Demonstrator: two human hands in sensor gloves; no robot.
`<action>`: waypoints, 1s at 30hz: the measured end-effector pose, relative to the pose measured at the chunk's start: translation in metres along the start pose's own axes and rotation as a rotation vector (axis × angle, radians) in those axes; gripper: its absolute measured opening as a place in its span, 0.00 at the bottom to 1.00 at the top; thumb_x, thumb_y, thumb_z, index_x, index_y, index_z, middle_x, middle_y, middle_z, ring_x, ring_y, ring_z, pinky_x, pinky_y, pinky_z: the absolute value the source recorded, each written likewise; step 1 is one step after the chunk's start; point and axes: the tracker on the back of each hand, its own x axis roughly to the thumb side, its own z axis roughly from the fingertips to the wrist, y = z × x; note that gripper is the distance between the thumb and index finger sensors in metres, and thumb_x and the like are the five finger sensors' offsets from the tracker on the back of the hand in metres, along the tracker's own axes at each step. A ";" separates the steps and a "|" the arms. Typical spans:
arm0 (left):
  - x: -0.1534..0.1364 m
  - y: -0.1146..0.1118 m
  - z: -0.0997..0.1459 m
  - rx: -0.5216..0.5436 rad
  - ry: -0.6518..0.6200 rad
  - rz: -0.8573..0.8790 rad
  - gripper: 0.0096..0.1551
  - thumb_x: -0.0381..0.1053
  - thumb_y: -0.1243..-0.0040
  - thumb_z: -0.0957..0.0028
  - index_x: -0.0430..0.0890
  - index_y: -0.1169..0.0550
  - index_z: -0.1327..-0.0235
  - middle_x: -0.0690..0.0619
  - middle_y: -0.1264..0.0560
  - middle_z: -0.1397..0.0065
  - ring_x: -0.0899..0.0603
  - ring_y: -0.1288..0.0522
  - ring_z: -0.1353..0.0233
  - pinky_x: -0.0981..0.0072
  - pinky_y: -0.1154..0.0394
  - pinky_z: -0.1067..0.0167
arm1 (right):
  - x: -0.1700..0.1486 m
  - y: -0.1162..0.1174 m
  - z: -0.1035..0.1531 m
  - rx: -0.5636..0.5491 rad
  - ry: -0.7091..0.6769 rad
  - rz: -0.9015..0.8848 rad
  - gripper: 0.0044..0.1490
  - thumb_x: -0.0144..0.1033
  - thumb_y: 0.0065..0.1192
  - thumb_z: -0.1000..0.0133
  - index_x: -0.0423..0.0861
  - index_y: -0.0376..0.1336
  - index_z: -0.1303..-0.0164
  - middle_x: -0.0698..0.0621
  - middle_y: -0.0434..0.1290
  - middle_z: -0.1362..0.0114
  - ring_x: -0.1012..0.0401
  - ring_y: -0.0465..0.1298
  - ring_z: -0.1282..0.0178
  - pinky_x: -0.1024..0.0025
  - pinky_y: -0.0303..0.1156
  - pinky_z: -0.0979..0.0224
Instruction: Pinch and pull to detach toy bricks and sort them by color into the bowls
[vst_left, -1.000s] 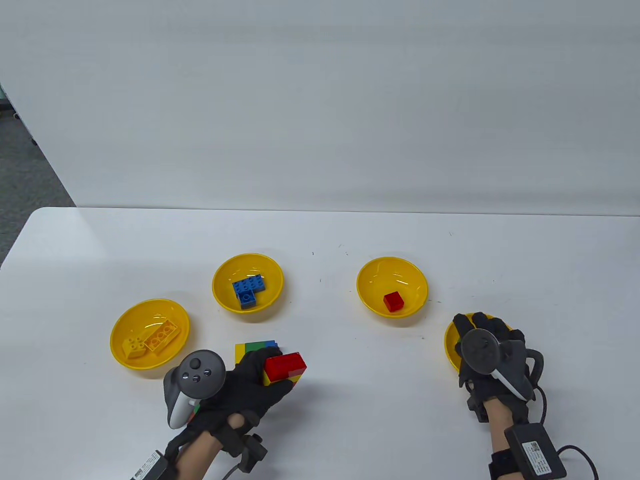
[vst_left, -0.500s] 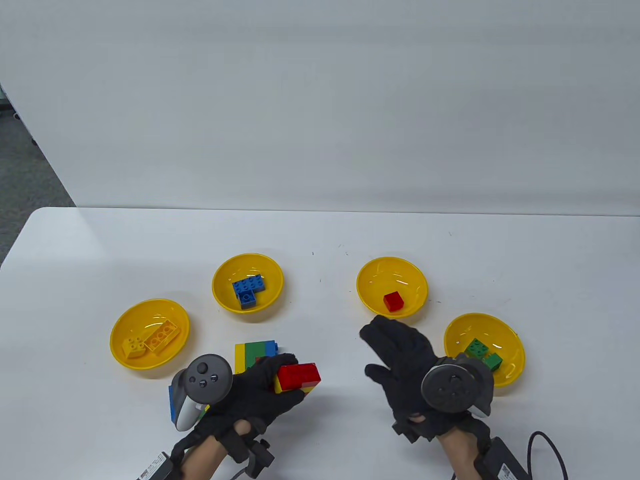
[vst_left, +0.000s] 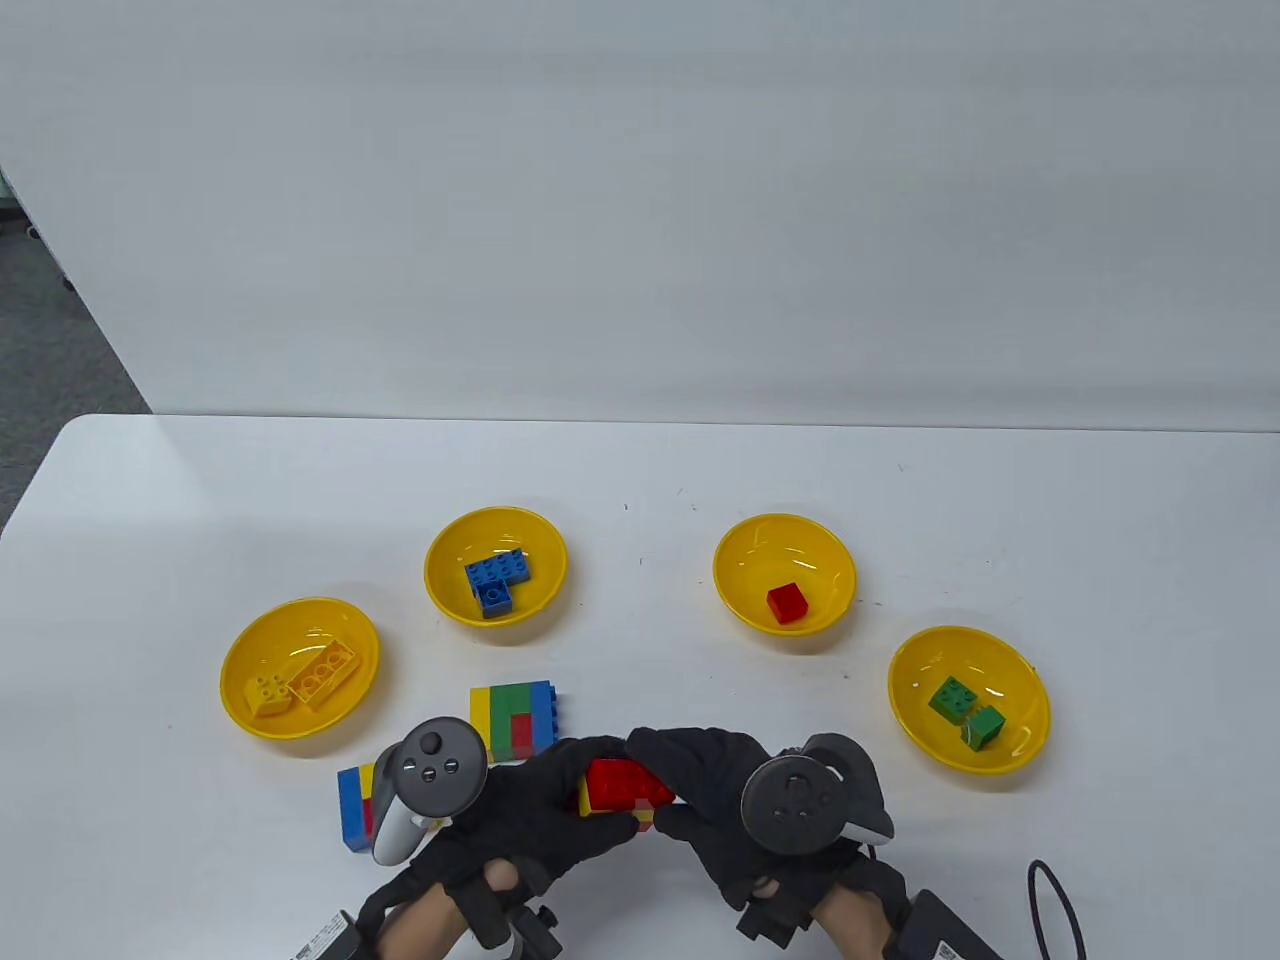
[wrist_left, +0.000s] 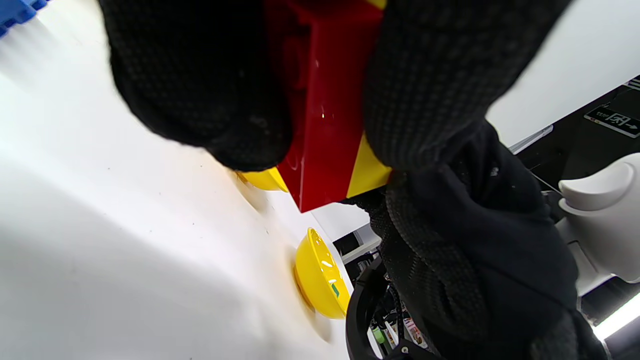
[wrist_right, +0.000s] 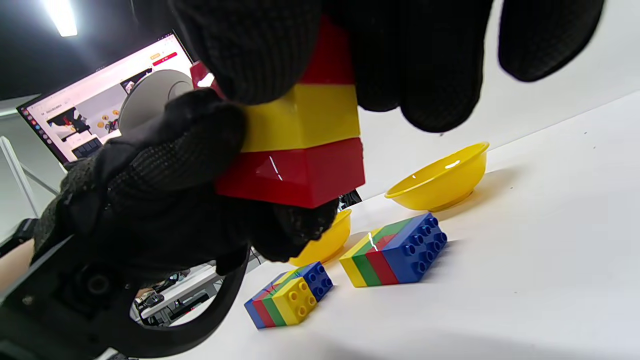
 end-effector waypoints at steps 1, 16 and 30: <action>0.000 -0.001 0.000 -0.015 0.001 0.016 0.41 0.53 0.16 0.57 0.42 0.25 0.33 0.33 0.23 0.33 0.33 0.13 0.46 0.46 0.13 0.53 | 0.000 0.001 -0.001 0.001 0.000 -0.034 0.45 0.36 0.68 0.55 0.37 0.58 0.27 0.35 0.70 0.31 0.38 0.76 0.40 0.27 0.67 0.38; 0.004 0.000 -0.001 -0.042 -0.049 0.052 0.41 0.52 0.13 0.60 0.37 0.20 0.37 0.31 0.19 0.38 0.32 0.10 0.50 0.44 0.11 0.58 | 0.004 -0.007 0.003 -0.237 0.119 -0.139 0.39 0.35 0.69 0.70 0.36 0.76 0.47 0.37 0.86 0.50 0.43 0.89 0.61 0.37 0.80 0.50; 0.005 0.002 -0.002 -0.094 -0.069 -0.012 0.41 0.50 0.12 0.61 0.37 0.20 0.37 0.32 0.19 0.36 0.30 0.11 0.48 0.43 0.12 0.55 | -0.018 -0.001 0.004 -0.199 0.254 -0.386 0.38 0.33 0.63 0.68 0.35 0.77 0.49 0.35 0.87 0.51 0.43 0.90 0.63 0.38 0.80 0.52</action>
